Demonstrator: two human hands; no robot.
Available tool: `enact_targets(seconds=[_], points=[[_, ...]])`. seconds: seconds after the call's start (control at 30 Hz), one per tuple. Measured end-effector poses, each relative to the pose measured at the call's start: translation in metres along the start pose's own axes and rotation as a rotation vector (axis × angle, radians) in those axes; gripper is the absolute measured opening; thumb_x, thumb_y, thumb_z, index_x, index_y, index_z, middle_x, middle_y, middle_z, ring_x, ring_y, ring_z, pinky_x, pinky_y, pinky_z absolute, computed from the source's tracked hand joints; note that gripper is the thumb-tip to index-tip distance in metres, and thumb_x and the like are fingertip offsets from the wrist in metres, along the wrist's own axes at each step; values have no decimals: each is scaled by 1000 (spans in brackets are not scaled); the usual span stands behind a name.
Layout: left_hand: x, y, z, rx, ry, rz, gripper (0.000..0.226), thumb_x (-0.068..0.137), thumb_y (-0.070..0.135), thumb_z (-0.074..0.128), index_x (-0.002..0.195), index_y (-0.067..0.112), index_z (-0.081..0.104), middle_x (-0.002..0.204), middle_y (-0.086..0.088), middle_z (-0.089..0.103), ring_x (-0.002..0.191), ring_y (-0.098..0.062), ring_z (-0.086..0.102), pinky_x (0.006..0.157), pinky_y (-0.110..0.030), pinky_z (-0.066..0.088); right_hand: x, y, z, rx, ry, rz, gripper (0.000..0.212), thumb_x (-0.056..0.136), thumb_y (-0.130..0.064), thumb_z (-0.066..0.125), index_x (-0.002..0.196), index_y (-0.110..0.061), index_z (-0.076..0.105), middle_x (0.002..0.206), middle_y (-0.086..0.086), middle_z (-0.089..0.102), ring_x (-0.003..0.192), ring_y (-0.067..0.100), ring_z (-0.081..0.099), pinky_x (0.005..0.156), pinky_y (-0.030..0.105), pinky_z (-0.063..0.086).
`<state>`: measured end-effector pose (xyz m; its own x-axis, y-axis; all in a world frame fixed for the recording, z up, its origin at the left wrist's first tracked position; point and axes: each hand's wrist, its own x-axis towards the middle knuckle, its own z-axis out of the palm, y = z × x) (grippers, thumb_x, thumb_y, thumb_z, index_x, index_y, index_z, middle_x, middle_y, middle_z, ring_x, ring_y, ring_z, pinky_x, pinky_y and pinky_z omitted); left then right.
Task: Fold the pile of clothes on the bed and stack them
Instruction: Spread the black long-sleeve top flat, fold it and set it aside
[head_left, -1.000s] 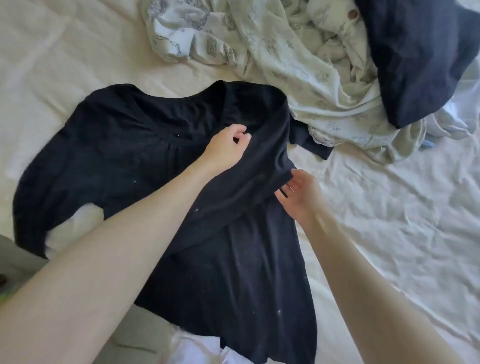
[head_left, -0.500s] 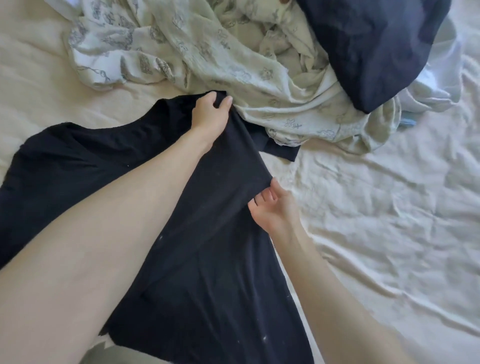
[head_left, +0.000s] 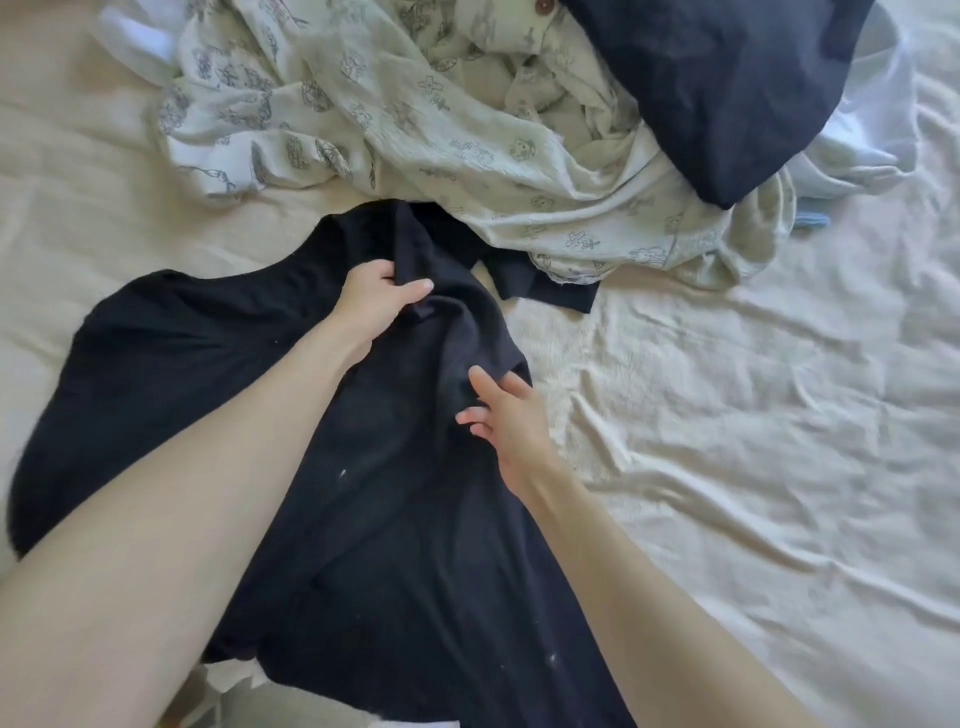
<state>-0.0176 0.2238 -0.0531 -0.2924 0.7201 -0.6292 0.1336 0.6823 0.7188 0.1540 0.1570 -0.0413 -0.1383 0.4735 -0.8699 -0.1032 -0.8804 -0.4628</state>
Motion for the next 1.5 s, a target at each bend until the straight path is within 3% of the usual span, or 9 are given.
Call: enact_targets(seconds=[0.13,0.3,0.47,0.57,0.73,0.93,1.07,1.23,1.5], points=[[-1,-4,-13,-93,69,-61,8,92,18,57,86,21,61,95,0,66,87,-16,61,73,-28,50,-8,5,10,-173,-60,-23,47,89,-11,60,60,-22,26,50,-13,34,46,7,56,47,17,31],[4,-3,-28,94,85,-53,6,92,23,56,94,20,62,94,1,65,89,-17,63,72,-32,55,-14,1,9,-328,6,-9,20,89,-40,60,76,-25,58,80,-8,66,71,7,60,61,20,45],[22,14,-21,192,103,-30,34,79,50,66,82,16,62,80,6,61,78,-11,57,66,-29,47,4,-16,5,382,68,203,23,95,-38,53,100,-15,57,100,2,64,101,19,62,86,29,49],[32,27,-8,317,189,6,52,76,55,66,55,21,32,56,8,35,55,-11,36,52,-28,27,9,-21,0,556,63,308,13,97,-20,52,105,-11,56,102,5,62,111,24,58,90,33,46],[43,33,7,423,229,113,35,86,34,62,63,16,43,61,3,44,67,-20,44,53,-27,31,13,-21,-10,382,221,236,5,95,-9,55,98,-7,57,93,8,65,83,20,64,64,28,52],[17,10,-2,448,253,222,51,84,46,63,121,14,47,103,-1,51,87,-12,48,72,-17,35,13,-21,-13,342,160,210,27,98,-30,51,115,-10,57,104,6,66,91,20,65,77,31,53],[-45,-40,-24,302,250,194,42,83,42,65,117,24,49,103,7,52,75,-8,52,69,-12,40,-9,-1,-12,167,70,131,40,95,-45,50,120,-14,52,113,5,65,99,18,65,79,29,54],[-134,-122,-63,369,286,-88,29,86,36,64,111,24,56,101,4,58,76,-6,53,67,-18,39,-46,42,-2,-56,70,106,23,93,-34,58,106,-16,55,112,6,64,102,17,63,91,34,52],[-203,-194,-105,683,346,-157,43,80,44,69,110,16,57,112,-7,51,108,-28,45,89,-39,38,-81,114,23,-141,-65,230,15,95,-21,57,103,-8,58,103,12,69,95,21,68,84,31,54]])
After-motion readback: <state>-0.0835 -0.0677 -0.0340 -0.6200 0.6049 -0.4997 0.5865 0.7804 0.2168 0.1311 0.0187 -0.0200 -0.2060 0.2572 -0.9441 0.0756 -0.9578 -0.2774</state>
